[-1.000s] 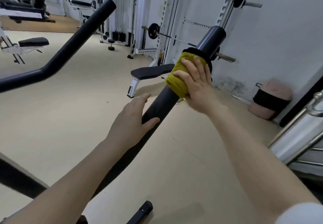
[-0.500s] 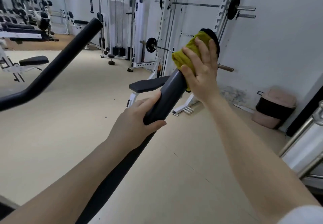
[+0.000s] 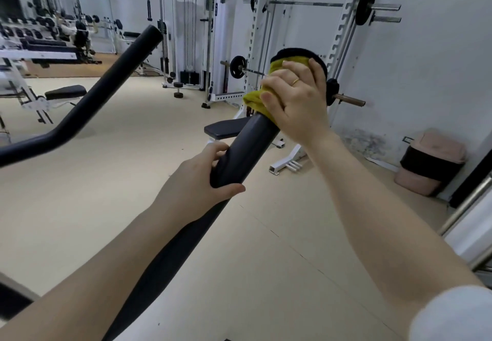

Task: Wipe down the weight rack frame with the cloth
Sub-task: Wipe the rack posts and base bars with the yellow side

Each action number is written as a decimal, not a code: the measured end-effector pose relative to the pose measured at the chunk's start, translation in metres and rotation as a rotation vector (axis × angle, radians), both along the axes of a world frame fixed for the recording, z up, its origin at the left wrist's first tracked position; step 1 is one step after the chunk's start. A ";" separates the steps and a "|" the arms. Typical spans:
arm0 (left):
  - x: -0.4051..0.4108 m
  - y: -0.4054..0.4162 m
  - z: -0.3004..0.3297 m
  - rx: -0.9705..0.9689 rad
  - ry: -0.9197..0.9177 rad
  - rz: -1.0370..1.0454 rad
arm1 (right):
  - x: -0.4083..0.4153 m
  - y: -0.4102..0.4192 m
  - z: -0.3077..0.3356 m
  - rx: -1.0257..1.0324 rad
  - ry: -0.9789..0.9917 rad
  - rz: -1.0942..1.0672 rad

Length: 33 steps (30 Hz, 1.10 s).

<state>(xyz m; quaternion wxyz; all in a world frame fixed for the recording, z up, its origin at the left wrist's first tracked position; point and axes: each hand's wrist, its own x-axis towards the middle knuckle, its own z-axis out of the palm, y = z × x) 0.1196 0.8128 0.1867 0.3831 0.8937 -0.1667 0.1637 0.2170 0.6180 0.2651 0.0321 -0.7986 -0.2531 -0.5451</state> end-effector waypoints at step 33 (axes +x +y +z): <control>-0.261 0.210 -0.141 0.656 0.153 0.580 | -0.200 0.197 -0.229 -0.168 0.453 0.215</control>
